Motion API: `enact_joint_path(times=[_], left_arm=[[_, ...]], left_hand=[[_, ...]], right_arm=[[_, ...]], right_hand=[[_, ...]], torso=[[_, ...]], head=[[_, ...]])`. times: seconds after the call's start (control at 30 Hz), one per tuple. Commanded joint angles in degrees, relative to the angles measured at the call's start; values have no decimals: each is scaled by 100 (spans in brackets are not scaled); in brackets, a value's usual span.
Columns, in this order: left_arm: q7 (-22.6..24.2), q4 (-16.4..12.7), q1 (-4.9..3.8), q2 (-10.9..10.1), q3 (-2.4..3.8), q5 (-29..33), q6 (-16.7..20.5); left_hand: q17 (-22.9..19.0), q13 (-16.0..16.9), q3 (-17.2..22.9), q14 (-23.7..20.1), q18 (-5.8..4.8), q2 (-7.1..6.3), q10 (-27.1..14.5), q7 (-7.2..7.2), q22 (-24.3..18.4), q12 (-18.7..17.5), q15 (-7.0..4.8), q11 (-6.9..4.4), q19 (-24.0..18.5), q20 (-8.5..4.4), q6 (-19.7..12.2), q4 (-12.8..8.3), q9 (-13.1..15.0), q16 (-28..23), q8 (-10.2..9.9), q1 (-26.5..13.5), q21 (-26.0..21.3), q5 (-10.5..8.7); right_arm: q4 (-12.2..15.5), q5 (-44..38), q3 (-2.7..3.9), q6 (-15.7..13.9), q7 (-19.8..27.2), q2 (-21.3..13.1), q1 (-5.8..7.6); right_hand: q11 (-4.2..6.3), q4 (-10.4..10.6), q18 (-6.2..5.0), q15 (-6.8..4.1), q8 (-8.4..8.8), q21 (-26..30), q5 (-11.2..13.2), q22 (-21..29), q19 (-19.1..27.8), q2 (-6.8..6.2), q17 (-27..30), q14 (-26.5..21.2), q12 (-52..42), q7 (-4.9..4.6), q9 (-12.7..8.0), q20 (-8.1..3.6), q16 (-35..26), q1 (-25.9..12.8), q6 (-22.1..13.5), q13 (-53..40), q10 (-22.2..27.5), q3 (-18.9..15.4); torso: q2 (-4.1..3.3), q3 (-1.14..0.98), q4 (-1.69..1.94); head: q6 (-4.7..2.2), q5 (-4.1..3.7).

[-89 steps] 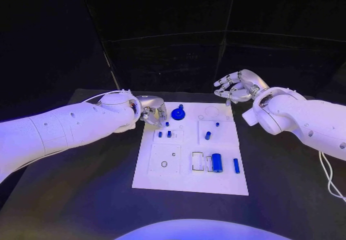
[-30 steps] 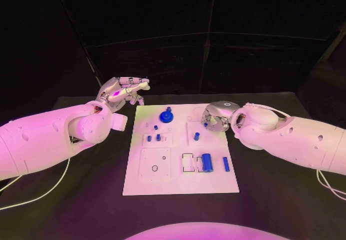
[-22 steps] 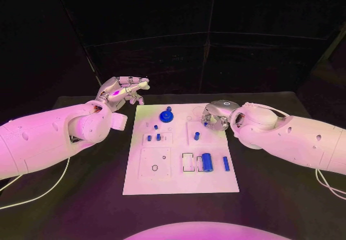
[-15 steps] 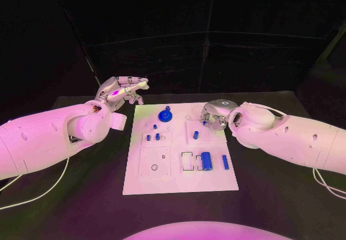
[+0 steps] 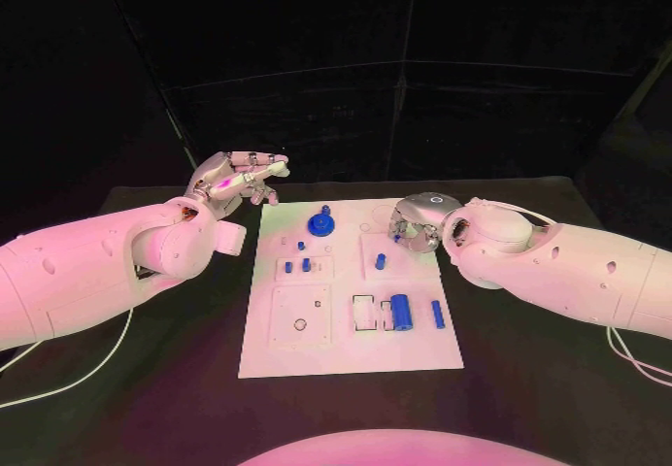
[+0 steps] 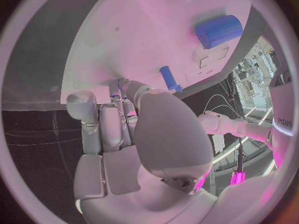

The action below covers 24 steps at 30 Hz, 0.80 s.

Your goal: Assemble the parts on the task board

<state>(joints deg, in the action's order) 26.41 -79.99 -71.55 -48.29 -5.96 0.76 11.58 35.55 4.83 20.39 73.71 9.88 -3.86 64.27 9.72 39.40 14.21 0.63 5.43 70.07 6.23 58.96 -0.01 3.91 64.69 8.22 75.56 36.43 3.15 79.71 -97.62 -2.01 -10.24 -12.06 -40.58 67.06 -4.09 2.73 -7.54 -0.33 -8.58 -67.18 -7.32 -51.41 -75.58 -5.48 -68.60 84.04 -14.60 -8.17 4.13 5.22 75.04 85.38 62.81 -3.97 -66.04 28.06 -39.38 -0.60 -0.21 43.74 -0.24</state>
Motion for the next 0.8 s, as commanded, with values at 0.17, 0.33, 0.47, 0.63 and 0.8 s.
enact_joint_path(times=[0.17,0.33,0.47,0.63,0.8], left_arm=[[20,-3,-2,-16,-11,-35,52],[21,-2,4,-20,-15,-36,63],[19,2,8,-21,-17,-37,66],[26,14,10,-24,-17,-37,72],[32,29,11,-28,-18,-37,77]], left_hand=[[-5,0,-18,-37,60,27,-28,1,-7,24,-3,-1,-9,12,-30,-21,-2,-18,25,35,-19,-25],[8,0,-20,-32,60,26,-31,1,-10,28,-3,-1,-6,12,-32,-28,-1,-10,26,45,-22,-25],[53,0,-24,-17,60,23,-34,3,-11,29,-3,1,-3,11,-35,-30,-2,13,25,47,-24,-25],[43,-1,-30,-18,60,20,-41,7,-14,31,-2,4,1,12,-42,-31,-2,12,24,48,-26,-25],[38,-1,-33,-19,59,19,-44,9,-15,32,-1,5,2,12,-46,-31,-3,10,23,48,-27,-25]], right_arm=[[101,-65,-19,-212,-71,-102,-22],[213,-66,-18,-523,-43,-162,-22],[347,-66,-16,-708,-51,-251,-22],[554,-66,-12,-915,-66,-398,-19],[841,-59,-2,-1040,-105,-584,-11]], right_hand=[[9,-22,41,-55,16,-43,16,-9,-35,-27,29,236,44,-1,1,-8,-40,-89,57,-3,-43,57],[9,-31,49,-55,22,-73,7,-56,-49,-35,22,238,52,-2,0,-9,-31,-113,64,-3,-51,67],[8,-34,51,-55,27,-81,7,-67,-51,-45,24,238,59,-3,-1,-9,-31,-130,66,-2,-52,70],[9,-39,55,-54,31,-99,10,-93,-59,-54,13,241,64,-3,-1,-9,-21,-151,72,-2,-59,75],[12,-45,67,-55,34,-145,23,-164,-83,-65,0,245,71,1,-1,-10,-6,-181,87,-3,-74,84]], torso=[[10,-4,-3],[5,-5,-2],[12,1,-2],[6,5,-7],[6,7,-1]], head=[[-2,7],[-19,1],[-23,-6],[-42,-17],[-51,-30]])
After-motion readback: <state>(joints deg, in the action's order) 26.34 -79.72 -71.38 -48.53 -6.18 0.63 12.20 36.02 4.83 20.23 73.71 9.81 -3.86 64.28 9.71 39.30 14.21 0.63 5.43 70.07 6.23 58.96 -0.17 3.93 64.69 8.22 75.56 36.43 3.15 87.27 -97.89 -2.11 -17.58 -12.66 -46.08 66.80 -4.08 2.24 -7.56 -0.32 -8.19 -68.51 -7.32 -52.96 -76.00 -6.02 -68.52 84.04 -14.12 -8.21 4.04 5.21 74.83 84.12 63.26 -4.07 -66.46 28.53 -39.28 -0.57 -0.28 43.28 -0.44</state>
